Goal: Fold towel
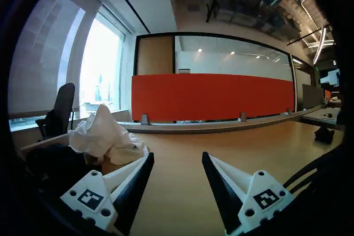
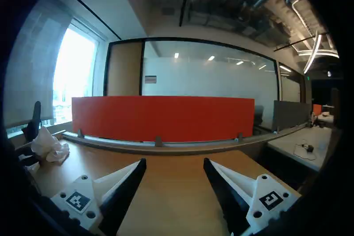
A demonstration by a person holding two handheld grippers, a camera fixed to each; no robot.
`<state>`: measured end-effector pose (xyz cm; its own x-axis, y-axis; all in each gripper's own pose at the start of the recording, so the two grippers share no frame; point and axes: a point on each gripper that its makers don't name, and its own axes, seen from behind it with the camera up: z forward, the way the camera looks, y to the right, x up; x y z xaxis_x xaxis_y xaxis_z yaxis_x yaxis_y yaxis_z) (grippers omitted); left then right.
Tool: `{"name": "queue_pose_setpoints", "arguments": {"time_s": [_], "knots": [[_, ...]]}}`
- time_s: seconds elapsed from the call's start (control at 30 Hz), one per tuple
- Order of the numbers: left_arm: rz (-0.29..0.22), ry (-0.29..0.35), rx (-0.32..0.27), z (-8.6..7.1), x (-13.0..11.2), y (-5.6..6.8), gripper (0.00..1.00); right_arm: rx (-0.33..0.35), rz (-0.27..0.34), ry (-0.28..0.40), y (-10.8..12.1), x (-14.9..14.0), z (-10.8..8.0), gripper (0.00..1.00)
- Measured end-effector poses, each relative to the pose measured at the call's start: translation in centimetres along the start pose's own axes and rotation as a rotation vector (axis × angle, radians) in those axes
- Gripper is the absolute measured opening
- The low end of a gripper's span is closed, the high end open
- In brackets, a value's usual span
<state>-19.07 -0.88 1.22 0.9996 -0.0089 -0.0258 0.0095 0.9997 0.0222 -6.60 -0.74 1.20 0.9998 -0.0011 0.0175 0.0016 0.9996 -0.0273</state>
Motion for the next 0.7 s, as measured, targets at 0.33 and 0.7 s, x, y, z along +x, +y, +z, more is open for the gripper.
{"name": "queue_pose_setpoints", "arguments": {"time_s": [0.33,0.7], "knots": [[0.001,0.0,0.0,0.0,0.0,0.0,0.8,0.017,0.004,0.051,0.2,-1.1,0.2,1.0],[0.0,0.0,0.0,0.0,-0.1,0.0,0.8,0.003,0.043,0.063,1.4,-5.3,0.4,1.0]]}}
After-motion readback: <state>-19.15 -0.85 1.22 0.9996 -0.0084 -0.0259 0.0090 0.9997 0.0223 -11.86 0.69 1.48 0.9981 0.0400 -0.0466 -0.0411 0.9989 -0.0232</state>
